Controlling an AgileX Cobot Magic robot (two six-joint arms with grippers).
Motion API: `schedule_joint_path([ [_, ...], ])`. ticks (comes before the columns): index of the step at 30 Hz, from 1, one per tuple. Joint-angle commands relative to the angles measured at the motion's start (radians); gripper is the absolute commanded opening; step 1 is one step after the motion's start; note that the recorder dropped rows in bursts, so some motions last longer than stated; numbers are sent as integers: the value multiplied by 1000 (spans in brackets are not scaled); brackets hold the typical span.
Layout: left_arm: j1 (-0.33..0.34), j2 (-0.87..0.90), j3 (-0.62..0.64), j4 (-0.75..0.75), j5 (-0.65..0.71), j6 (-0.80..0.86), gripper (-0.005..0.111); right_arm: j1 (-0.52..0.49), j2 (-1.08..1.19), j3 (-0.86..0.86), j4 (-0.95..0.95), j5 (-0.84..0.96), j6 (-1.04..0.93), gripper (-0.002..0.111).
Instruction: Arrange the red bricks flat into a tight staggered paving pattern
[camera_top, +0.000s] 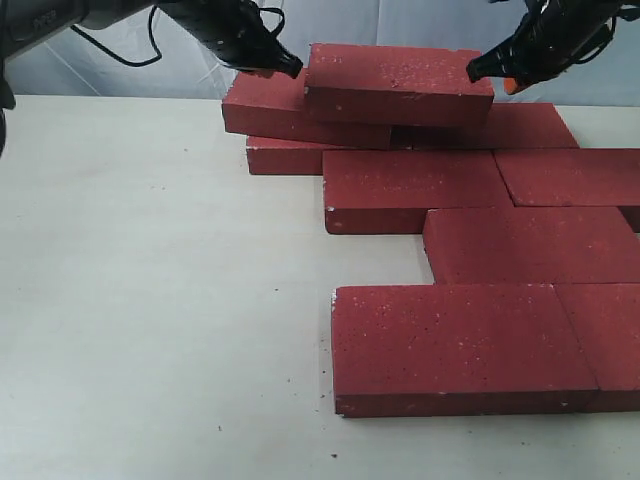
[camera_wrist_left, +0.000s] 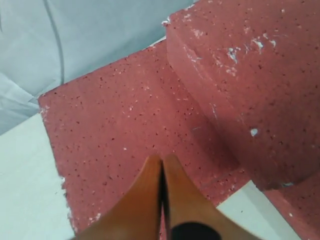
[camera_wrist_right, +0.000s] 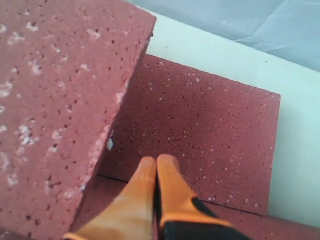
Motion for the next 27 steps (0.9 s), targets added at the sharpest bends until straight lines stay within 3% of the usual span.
schedule_joint_path([
  [1,2,37,-41,-40,18,17,0,-6,11,-9,-6,-31,2,-1],
  [18,0,68,-45,-213,20,54,0,-4,15,-9,193,-23,-95,-1],
  [27,0,70,-70,-280,21,94,0,-4,8,-9,193,-7,-103,-1],
])
